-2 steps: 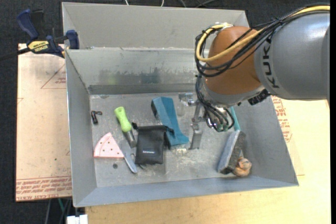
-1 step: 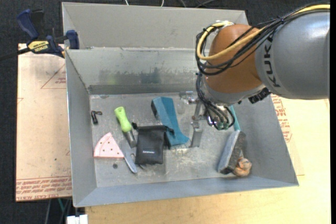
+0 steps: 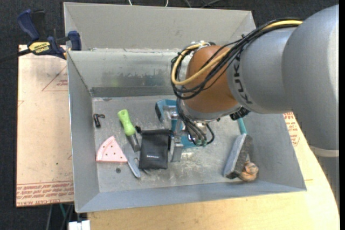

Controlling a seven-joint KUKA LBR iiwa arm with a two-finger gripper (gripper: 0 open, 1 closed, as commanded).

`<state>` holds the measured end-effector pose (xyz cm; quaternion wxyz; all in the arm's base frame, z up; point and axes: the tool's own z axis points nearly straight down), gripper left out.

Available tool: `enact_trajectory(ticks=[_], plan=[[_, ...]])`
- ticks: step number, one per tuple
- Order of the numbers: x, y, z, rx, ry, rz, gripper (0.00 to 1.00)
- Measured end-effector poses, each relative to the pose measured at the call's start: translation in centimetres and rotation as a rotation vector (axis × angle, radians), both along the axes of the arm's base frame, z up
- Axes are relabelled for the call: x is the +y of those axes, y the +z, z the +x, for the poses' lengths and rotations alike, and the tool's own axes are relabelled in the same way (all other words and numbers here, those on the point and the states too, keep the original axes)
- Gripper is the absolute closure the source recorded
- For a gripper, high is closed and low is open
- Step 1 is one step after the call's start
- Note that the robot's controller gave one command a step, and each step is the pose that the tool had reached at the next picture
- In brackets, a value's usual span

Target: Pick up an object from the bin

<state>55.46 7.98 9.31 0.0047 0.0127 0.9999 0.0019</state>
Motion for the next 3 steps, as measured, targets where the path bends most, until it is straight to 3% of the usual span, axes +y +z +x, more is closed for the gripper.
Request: enact_trajectory(ticks=[1,2,3], plan=[[-0.3,-1.5,-2.2,-0.005,0.042,-0.003,1.0],[-0.3,-1.5,-2.2,-0.005,0.042,-0.003,1.0],[0.5,-2.0,0.0,-0.001,0.119,-0.003,1.0]])
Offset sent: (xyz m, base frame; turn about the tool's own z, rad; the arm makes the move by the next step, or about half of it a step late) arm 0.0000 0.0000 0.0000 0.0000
